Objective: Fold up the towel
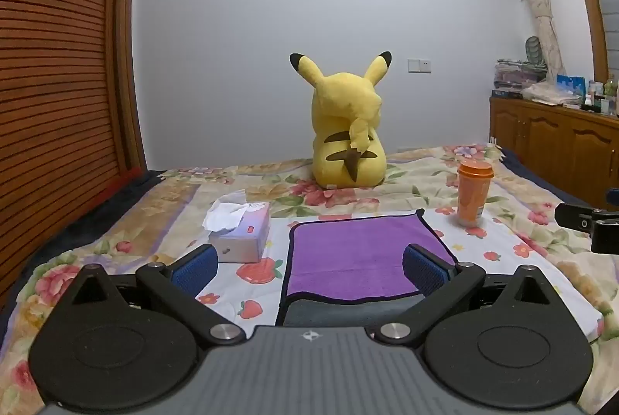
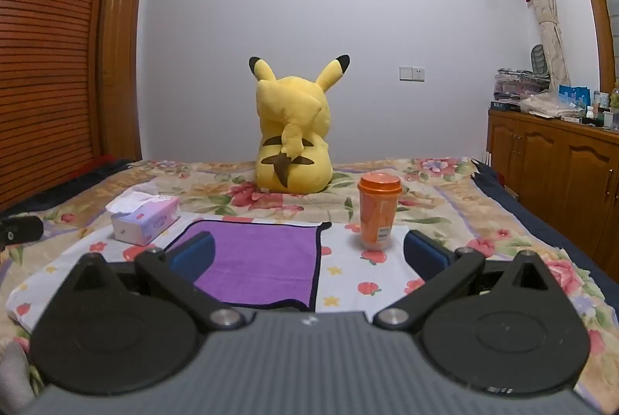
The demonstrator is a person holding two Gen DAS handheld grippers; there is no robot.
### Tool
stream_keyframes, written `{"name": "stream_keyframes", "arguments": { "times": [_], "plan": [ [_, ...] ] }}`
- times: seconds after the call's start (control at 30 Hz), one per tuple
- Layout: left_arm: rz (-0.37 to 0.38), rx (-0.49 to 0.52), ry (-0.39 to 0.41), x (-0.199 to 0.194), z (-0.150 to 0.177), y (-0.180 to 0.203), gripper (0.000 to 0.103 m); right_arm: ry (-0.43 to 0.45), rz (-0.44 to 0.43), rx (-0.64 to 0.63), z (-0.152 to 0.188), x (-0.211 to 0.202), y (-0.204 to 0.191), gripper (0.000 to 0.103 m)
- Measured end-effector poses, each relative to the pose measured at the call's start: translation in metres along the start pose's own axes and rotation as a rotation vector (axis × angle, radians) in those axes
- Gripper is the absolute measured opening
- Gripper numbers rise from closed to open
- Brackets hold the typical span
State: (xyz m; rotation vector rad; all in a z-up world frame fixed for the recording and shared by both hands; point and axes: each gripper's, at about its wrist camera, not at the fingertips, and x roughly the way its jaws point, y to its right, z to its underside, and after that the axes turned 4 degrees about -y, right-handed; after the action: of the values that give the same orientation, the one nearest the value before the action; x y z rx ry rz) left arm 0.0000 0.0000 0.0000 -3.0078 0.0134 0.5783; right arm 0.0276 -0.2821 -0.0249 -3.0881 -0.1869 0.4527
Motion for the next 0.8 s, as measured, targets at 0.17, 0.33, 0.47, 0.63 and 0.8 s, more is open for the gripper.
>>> {"name": "stream_keyframes", "arguments": {
  "times": [0.17,0.33,0.47,0.63,0.8],
  "plan": [
    [-0.002,-0.002,-0.001,0.0011,-0.0004,-0.0027,0.103,0.003,-0.001,0.002,0.0000,0.0002,-0.0004,0.103],
    [-0.004,0.009,0.004,-0.0001,0.0002,0.0003,0.103,0.002,0.000,0.002,-0.0002,0.0005,-0.0008,0.103],
    [-0.003,0.009,0.004,-0.0001,0.0002,0.0003,0.103,0.003,0.000,0.001,0.0000,0.0003,-0.0009,0.103],
    [-0.004,0.009,0.004,-0.0001,0.0002,0.0003,0.103,0.002,-0.001,0.001,0.0002,0.0000,-0.0011,0.103],
    [-0.004,0.011,0.004,-0.0001,0.0003,0.0003,0.103,0.002,0.000,0.000,0.0002,0.0003,-0.0013,0.103]
  ]
}}
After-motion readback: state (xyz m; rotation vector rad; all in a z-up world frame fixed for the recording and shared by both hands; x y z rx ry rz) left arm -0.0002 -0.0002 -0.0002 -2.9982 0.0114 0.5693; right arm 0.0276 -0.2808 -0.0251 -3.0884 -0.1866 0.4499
